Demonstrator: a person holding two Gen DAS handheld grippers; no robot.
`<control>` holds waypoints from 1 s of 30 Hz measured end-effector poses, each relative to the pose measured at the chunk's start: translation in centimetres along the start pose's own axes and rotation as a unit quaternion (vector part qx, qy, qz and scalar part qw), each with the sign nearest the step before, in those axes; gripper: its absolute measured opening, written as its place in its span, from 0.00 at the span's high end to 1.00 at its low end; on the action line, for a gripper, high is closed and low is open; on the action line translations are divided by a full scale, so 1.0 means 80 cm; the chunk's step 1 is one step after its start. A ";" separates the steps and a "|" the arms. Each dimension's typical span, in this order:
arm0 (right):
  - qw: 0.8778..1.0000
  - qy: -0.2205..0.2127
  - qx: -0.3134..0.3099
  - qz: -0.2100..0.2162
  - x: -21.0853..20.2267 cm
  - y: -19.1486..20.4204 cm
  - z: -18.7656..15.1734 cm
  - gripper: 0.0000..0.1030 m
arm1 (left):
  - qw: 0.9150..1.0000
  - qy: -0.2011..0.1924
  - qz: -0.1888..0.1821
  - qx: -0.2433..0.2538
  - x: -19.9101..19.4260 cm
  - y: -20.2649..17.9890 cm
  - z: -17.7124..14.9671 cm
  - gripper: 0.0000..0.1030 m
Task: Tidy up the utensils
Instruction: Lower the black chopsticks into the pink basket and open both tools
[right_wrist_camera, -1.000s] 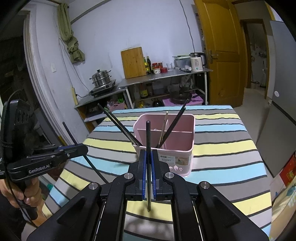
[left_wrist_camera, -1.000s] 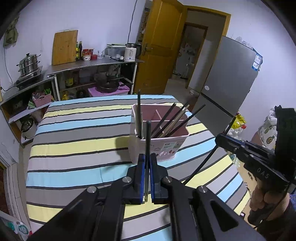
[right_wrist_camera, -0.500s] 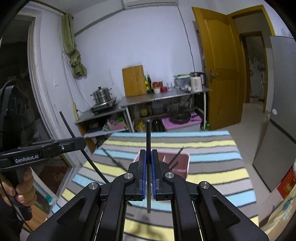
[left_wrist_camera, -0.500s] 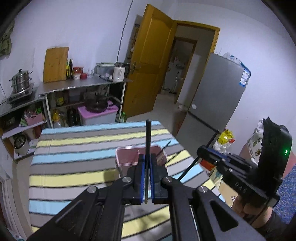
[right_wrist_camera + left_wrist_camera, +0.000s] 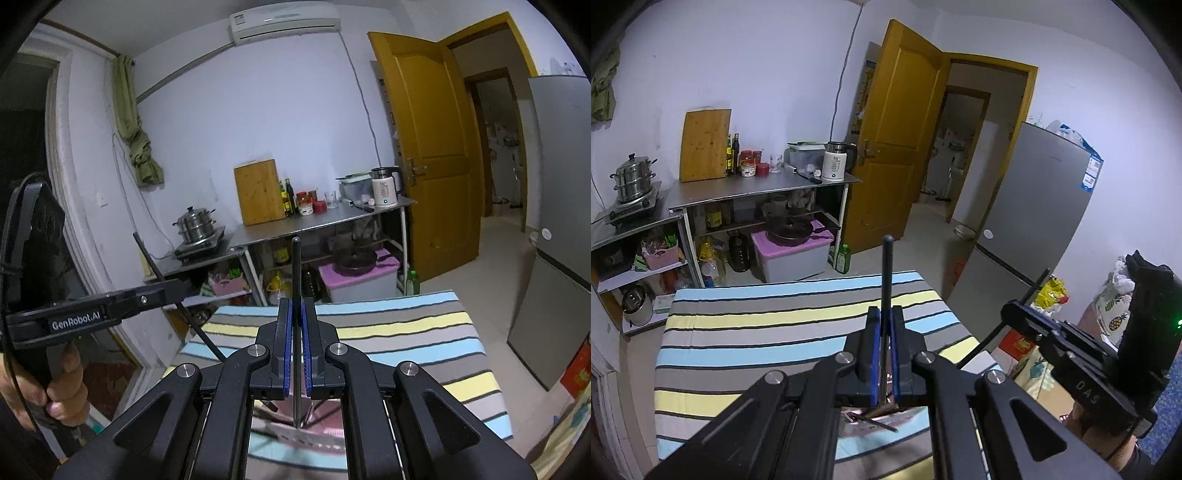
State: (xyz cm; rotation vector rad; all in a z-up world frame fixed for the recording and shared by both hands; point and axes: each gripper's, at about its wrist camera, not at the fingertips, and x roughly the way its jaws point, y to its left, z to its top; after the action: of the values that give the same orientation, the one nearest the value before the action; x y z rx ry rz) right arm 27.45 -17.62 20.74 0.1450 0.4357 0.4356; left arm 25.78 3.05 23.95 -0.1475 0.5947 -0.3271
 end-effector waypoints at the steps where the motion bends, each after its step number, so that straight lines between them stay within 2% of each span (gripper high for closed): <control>1: 1.000 0.001 0.003 -0.001 0.004 -0.002 -0.001 0.95 | 1.000 0.003 0.002 -0.001 0.006 0.002 -0.001 0.95; 17: 0.999 0.037 0.005 -0.008 0.063 -0.007 -0.038 0.95 | 0.997 0.065 0.013 -0.025 0.081 0.031 -0.045 0.95; 30: 0.996 0.088 -0.006 -0.006 0.089 -0.008 -0.066 0.95 | 0.994 0.106 0.014 -0.025 0.108 0.034 -0.070 0.95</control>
State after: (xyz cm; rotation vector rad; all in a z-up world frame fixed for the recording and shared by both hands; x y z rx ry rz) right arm 31.20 -14.87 13.20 0.0927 0.6059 0.4401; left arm 30.06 2.37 14.21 -0.1541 0.8149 -0.3031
